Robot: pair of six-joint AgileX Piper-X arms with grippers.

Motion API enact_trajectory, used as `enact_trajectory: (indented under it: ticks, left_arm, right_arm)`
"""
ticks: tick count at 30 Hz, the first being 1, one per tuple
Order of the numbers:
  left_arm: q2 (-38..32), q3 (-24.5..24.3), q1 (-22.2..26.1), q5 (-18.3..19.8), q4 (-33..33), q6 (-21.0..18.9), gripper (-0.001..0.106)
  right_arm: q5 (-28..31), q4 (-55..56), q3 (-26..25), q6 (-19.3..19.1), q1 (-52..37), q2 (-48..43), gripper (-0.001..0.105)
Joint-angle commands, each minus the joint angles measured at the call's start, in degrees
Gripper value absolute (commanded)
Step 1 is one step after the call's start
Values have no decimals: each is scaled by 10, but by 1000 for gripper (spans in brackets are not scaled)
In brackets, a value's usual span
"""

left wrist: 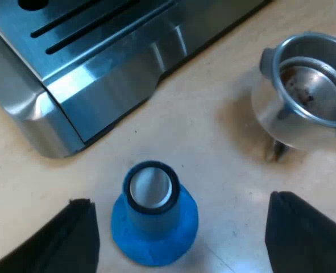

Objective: Grind coffee beans and then tamp

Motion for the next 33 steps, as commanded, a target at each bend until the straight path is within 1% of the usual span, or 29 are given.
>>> enact_trajectory:
  ticks: [1, 4, 8, 12, 14, 17, 19, 20, 22, 25, 28, 31, 33]
  left_arm:
    - [25, -1, -1, 5, -42, 3, 63]
    - [56, -1, -1, 8, -70, 3, 63]
    - [90, -1, -1, 8, -85, 3, 63]
    - [118, -1, -1, 8, -115, 3, 63]
    - [129, -1, -1, 8, -130, 3, 61]
    - [144, -1, -1, 8, -143, 3, 50]
    - [149, -1, -1, 8, -143, 3, 40]
    - [149, -1, -1, 9, -143, 3, 38]
    - [149, -1, -1, 11, -143, 3, 27]
    - [149, -1, -1, 16, -143, 3, 18]
    - [147, -1, -1, 34, -143, 3, 11]
    - [134, -1, -1, 43, -141, 3, 6]
    - [118, -1, -1, 43, -136, 3, 6]
  right_arm:
    - [5, -4, -6, -8, 0, -1, 68]
    - [5, -4, -6, -8, 0, -1, 68]
    - [5, -4, -6, -8, 0, -1, 68]
    - [5, -4, -6, -8, 0, -1, 68]
    - [5, -4, -6, -8, 0, -1, 68]
    - [5, -4, -6, -8, 0, -1, 68]
    - [5, -4, -6, -8, 0, -1, 68]
    - [5, -4, -6, -8, 0, -1, 68]
    - [5, -4, -6, -8, 0, -1, 68]
    - [5, -4, -6, -8, 0, -1, 68]
    - [5, -4, -6, -8, 0, -1, 68]
    - [14, -4, -6, -8, 0, -1, 68]
    - [24, -4, -6, -8, 0, -1, 68]
